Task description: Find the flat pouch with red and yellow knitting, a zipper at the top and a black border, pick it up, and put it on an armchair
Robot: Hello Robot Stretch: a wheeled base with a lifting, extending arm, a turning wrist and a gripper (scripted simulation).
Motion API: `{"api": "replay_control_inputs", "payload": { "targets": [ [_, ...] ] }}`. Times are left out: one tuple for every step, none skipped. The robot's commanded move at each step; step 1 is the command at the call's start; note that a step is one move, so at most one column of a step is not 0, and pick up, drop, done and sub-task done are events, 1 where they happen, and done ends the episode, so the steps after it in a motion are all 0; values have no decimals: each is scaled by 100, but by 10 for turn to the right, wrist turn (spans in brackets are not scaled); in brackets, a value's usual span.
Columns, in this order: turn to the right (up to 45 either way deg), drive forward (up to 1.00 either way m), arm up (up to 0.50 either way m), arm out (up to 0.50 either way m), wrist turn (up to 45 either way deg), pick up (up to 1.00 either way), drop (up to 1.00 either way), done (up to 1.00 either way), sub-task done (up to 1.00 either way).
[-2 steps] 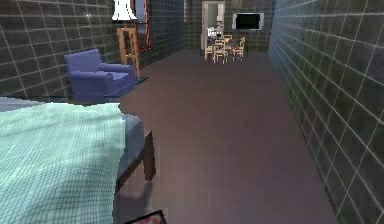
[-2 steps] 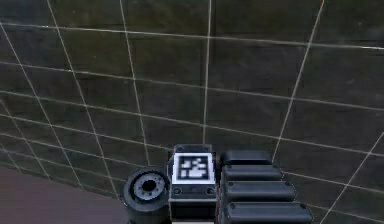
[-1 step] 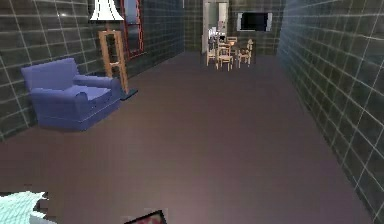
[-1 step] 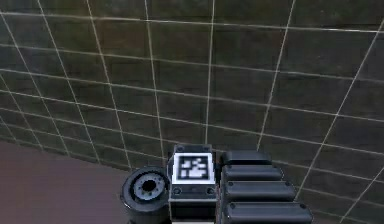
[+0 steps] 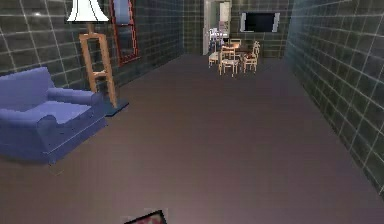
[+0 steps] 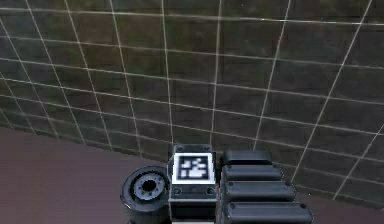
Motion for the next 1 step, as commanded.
{"api": "replay_control_inputs", "payload": {
  "targets": [
    [-240,0,0,0,0,0,0,0,0]
  ]
}}
